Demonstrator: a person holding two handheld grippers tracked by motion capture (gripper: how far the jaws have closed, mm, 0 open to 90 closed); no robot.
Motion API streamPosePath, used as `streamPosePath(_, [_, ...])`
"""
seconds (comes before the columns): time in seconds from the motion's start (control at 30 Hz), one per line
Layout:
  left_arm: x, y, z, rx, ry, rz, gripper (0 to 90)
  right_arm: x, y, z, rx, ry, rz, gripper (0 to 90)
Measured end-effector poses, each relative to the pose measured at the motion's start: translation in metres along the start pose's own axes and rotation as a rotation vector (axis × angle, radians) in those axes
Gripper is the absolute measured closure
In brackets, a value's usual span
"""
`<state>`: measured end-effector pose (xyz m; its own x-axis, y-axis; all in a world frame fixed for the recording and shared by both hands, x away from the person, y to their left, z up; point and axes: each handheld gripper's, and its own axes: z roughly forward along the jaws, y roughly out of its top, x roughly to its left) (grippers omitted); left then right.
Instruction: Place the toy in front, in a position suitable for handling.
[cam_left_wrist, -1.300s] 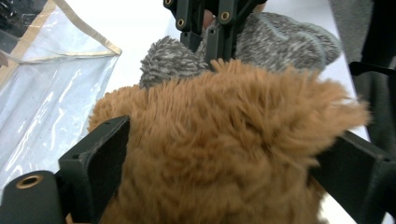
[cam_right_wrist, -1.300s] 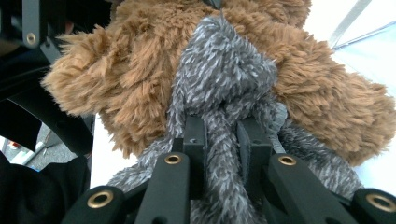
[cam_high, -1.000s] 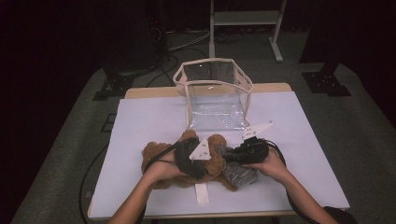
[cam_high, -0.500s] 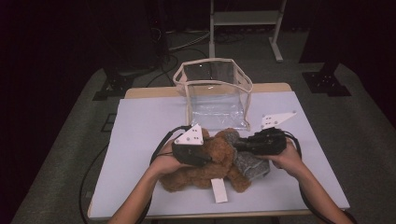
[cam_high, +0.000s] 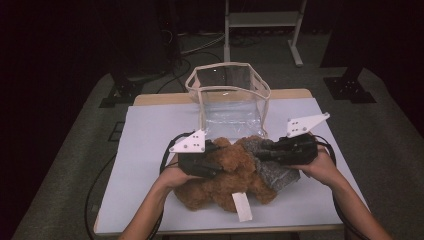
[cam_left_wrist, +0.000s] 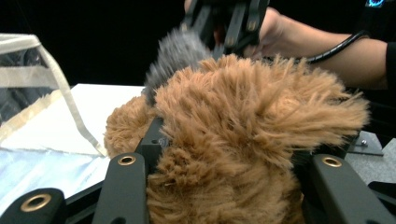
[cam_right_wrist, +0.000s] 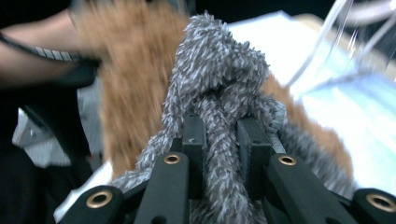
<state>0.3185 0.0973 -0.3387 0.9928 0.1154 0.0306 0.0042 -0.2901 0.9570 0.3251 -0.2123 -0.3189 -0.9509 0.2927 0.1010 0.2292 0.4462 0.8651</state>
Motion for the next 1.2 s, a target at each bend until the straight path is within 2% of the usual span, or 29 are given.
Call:
streamPosePath(0.13, [-0.001, -0.003, 0.001, 0.021, -0.002, 0.003, 49.9, -0.003, -0.007, 0.01, 0.021, 0.014, 0.019, 75.2])
streamPosePath(0.2, [-0.002, -0.003, 0.001, 0.014, -0.006, 0.006, 49.9, 0.0, 0.0, 0.012, -0.008, 0.016, 0.011, 75.2])
streamPosePath(0.23, [-0.002, 0.0, -0.001, -0.012, -0.011, 0.005, 49.9, 0.002, 0.007, 0.011, -0.037, 0.019, -0.003, 75.2])
streamPosePath(0.27, [-0.002, 0.0, -0.001, -0.012, -0.011, 0.005, 49.9, 0.002, 0.007, 0.011, -0.037, 0.019, -0.003, 75.2])
streamPosePath(0.3, [-0.001, 0.004, -0.005, -0.029, -0.012, 0.008, 49.9, 0.002, 0.011, 0.007, -0.066, 0.027, -0.007, 75.3])
streamPosePath(0.4, [-0.002, 0.008, -0.008, -0.037, -0.009, 0.016, 49.9, 0.002, 0.009, 0.004, -0.087, 0.04, 0.003, 75.3])
streamPosePath(0.47, [-0.001, 0.009, -0.01, -0.035, -0.006, 0.017, 49.9, 0.001, 0.002, 0.003, -0.087, 0.048, 0.009, 75.4])
streamPosePath(0.57, [-0.001, 0.008, -0.009, -0.024, -0.003, 0.019, 49.9, 0.0, -0.013, 0.004, -0.046, 0.044, 0.029, 75.3])
streamPosePath(0.63, [-0.001, 0.007, -0.006, -0.016, -0.013, 0.018, 50.0, -0.001, -0.014, 0.004, -0.04, 0.042, 0.032, 75.3])
streamPosePath(0.8, [-0.002, 0.011, -0.003, -0.023, -0.02, 0.03, 50.0, 0.003, 0.003, 0.002, -0.075, 0.03, -0.006, 75.2])
streamPosePath(0.93, [-0.002, 0.013, -0.01, -0.037, -0.017, 0.028, 50.0, 0.003, 0.002, 0.001, -0.082, 0.031, -0.002, 75.3])
streamPosePath(1.0, [-0.002, 0.013, -0.013, -0.036, -0.01, 0.027, 49.9, 0.001, -0.005, 0.001, -0.064, 0.032, 0.007, 75.2])
streamPosePath(1.03, [-0.002, 0.013, -0.014, -0.033, -0.007, 0.024, 49.9, -0.001, -0.013, 0.004, -0.024, 0.018, 0.016, 75.1])
streamPosePath(1.07, [-0.002, 0.013, -0.015, -0.024, -0.007, 0.028, 49.9, -0.001, -0.013, 0.004, -0.024, 0.018, 0.016, 75.1])
streamPosePath(1.1, [-0.003, 0.012, -0.015, -0.016, -0.009, 0.032, 49.9, 0.0, -0.015, 0.008, -0.002, 0.014, 0.016, 75.1])
streamPosePath(1.2, [-0.004, 0.011, -0.013, -0.016, -0.014, 0.034, 49.9, 0.002, -0.011, 0.01, 0.007, 0.0, -0.004, 75.1])
